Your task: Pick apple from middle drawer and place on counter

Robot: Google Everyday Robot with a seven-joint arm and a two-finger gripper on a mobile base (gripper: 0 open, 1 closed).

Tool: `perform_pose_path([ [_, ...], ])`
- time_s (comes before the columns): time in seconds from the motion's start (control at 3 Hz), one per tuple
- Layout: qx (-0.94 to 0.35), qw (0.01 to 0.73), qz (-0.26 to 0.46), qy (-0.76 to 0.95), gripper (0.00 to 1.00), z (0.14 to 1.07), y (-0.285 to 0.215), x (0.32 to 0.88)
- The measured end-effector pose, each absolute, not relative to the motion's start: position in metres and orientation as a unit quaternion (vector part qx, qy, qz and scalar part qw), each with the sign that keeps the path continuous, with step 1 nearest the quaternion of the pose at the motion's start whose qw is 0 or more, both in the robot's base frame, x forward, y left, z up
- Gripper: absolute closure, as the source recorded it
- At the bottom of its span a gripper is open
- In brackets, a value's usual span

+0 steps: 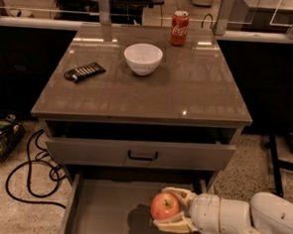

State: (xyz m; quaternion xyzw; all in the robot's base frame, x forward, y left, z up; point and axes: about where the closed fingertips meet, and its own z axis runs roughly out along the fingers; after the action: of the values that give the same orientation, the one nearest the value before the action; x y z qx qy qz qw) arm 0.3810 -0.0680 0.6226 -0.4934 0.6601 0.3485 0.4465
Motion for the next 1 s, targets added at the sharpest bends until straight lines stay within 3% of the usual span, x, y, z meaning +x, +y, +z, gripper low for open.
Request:
perform_pose_path([
  [1.0,-0.475,0.443,0.324,0.688,1.00,0.696,-0.076,0.392],
])
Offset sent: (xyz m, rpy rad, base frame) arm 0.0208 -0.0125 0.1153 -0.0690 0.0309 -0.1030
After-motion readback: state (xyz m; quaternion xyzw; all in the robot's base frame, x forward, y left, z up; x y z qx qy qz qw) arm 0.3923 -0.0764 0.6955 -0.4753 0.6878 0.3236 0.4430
